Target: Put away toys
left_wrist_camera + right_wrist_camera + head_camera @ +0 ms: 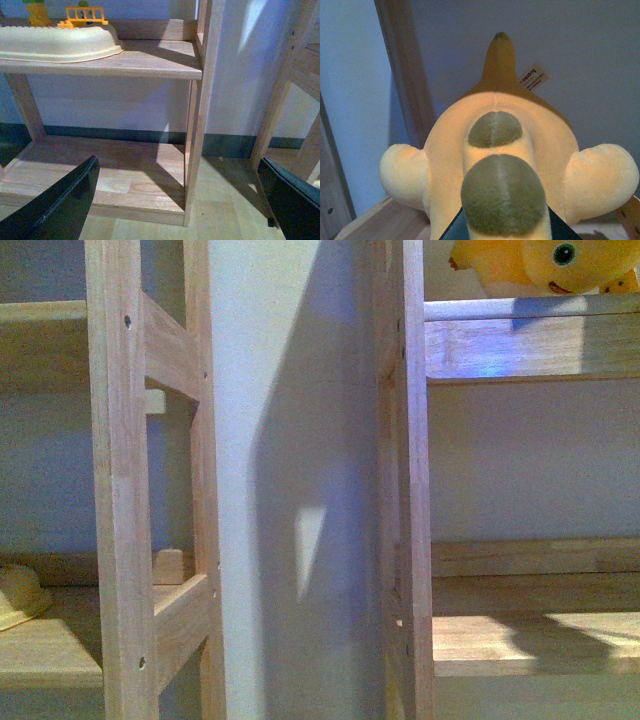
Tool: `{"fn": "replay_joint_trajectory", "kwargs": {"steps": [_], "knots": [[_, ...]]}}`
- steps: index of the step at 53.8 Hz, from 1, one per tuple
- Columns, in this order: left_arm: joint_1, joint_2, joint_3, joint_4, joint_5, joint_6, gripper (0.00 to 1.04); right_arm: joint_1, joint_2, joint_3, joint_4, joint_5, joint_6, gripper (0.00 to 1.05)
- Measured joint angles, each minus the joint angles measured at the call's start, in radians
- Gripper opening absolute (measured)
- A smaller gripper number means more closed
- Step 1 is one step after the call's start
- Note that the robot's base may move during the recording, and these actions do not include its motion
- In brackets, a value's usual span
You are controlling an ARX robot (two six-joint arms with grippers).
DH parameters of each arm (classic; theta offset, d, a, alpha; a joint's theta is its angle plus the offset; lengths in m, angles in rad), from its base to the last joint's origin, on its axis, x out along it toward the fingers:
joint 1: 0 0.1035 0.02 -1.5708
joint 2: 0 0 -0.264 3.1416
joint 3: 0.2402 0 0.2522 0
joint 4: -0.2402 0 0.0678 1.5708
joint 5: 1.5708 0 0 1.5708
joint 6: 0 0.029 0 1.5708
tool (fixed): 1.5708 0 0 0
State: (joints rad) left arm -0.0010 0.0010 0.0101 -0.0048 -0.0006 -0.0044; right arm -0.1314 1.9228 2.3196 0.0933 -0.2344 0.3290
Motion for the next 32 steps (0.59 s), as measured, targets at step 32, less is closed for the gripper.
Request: {"fn": "replay_joint_trajectory", "kwargs": {"steps": [32], "knots": [[0.0,0.0,0.0,0.0,0.0,0.0,0.98,0.139,0.099,0.042,0.055,-0.007,0.112,0.07]]}}
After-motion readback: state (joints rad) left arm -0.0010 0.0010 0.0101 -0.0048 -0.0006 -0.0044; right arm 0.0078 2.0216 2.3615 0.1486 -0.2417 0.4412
